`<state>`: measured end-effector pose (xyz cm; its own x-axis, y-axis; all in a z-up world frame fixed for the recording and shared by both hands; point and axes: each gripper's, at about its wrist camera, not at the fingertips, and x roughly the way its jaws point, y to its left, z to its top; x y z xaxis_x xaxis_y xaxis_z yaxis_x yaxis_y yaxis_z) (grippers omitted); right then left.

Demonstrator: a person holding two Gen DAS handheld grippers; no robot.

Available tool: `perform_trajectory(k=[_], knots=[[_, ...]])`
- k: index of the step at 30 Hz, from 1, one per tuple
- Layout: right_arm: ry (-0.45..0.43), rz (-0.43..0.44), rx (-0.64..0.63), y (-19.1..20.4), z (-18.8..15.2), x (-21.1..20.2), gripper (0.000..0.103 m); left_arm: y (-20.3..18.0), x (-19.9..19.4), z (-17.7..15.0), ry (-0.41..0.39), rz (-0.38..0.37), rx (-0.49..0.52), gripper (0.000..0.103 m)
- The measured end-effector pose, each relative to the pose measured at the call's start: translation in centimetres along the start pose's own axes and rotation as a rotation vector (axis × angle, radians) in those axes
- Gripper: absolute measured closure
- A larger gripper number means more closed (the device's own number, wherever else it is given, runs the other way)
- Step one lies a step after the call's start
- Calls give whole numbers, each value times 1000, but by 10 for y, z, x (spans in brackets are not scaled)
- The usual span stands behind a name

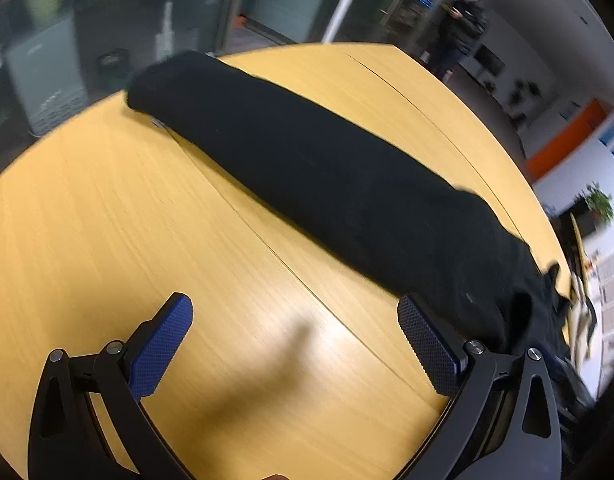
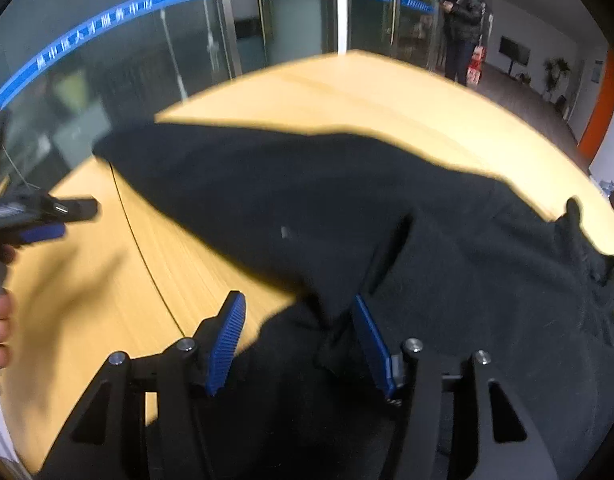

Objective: Fold clothes

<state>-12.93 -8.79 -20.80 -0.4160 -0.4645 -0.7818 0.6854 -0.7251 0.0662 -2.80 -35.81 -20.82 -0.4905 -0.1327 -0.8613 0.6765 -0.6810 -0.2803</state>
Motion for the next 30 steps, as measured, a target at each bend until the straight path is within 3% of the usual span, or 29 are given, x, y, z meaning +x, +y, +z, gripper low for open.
perform_trajectory(k=[8,13,17,19,21,24,27,30], knots=[[-116,22,75,-6,12,-68,41,67,29,75,-65,113,-154,0],[-119,31,100,2,13,-67,40,107,53,114,-62,35,-306,0],[-111,49,103,21,23,-58,41,110,66,121,-47,-12,-311,4],[-111,54,101,27,28,-62,40,109,67,123,-57,-34,-311,16],[-109,59,102,32,31,-66,41,114,70,123,-43,-101,-337,51],[-105,62,107,34,29,-68,41,118,75,126,-25,-124,-345,75],[-99,57,112,31,27,-73,40,118,72,128,-40,-136,-337,88],[-97,50,124,27,23,-78,41,111,60,129,-71,-152,-319,92]])
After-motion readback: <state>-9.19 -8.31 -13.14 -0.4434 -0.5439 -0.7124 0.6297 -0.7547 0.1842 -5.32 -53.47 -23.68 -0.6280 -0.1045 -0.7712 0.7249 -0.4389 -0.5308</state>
